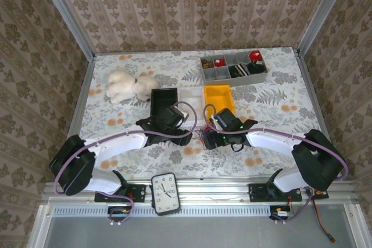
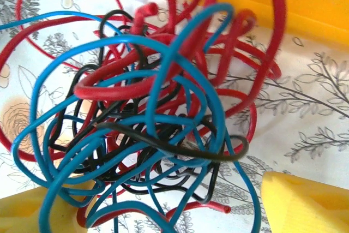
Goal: Untangle the cables
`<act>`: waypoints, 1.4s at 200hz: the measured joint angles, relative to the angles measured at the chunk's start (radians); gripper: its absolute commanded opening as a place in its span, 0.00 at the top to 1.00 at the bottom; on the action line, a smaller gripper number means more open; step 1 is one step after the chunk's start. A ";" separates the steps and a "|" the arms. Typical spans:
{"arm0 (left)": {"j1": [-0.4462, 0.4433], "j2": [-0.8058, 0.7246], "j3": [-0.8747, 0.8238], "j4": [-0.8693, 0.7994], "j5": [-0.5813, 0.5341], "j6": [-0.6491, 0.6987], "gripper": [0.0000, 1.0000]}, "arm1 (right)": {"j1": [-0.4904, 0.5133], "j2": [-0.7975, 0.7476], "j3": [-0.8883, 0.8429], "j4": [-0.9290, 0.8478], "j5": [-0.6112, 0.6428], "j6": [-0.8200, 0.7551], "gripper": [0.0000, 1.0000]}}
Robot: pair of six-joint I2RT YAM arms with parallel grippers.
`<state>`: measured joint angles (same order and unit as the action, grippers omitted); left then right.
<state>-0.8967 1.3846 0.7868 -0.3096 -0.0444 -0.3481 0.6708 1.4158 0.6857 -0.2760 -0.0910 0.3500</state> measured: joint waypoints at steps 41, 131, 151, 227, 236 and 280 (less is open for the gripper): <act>0.000 0.106 0.048 0.022 0.016 0.039 0.39 | -0.059 -0.002 -0.013 0.002 -0.007 0.027 0.22; 0.000 0.269 0.107 0.057 0.050 0.089 0.69 | -0.084 -0.037 -0.027 0.007 -0.017 0.049 0.23; 0.000 0.294 0.107 0.063 0.059 0.090 0.83 | -0.088 -0.038 -0.027 0.007 -0.019 0.051 0.23; 0.000 0.296 0.109 0.139 0.068 0.047 1.00 | -0.092 -0.088 -0.033 0.020 -0.019 0.071 0.10; 0.000 0.265 0.095 0.150 0.070 0.028 1.00 | -0.092 -0.085 -0.033 0.027 -0.023 0.074 0.10; -0.023 0.055 0.050 0.207 0.062 -0.060 1.00 | -0.093 0.034 -0.007 0.041 -0.041 0.094 0.12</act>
<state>-0.9195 1.4391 0.8368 -0.1028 0.0174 -0.4076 0.5781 1.4494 0.6788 -0.2348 -0.1322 0.4442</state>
